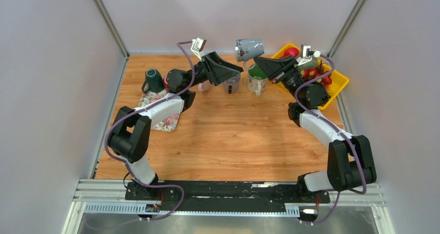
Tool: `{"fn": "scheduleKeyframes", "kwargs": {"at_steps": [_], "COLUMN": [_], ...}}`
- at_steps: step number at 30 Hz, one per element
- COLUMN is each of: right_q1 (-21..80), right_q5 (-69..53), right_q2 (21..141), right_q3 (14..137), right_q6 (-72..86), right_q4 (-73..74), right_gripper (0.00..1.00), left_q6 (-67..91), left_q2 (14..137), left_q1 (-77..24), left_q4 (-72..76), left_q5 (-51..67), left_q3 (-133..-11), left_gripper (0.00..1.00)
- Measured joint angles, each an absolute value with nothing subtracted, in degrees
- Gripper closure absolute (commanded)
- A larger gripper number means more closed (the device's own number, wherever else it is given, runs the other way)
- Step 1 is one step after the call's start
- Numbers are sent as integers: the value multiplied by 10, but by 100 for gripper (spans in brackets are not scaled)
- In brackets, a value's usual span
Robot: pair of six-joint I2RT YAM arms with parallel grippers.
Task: Turn the mug right side up
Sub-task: Turn over the cup on the tray, then place the cup at the center of the board.
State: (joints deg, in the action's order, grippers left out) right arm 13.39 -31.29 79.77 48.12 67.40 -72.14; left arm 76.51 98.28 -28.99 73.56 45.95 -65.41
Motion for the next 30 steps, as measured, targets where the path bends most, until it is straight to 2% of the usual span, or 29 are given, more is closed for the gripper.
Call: {"fn": "scheduleKeyframes", "kwargs": {"at_steps": [14, 22, 30], "right_q1": [178, 189, 195], "right_q5": [-289, -279, -267], "right_q2": [833, 832, 817], "right_q3": [458, 446, 429], "right_q6": [638, 635, 635], "right_q4": [-762, -779, -787], "right_gripper": [100, 100, 100], "left_q6": [768, 766, 766], "left_q2": [997, 997, 997], "left_q1": [-300, -300, -295], "left_q4": [750, 744, 743], "left_q5": [460, 460, 462], "left_q3": [-654, -654, -653], "left_gripper": [33, 47, 66]}}
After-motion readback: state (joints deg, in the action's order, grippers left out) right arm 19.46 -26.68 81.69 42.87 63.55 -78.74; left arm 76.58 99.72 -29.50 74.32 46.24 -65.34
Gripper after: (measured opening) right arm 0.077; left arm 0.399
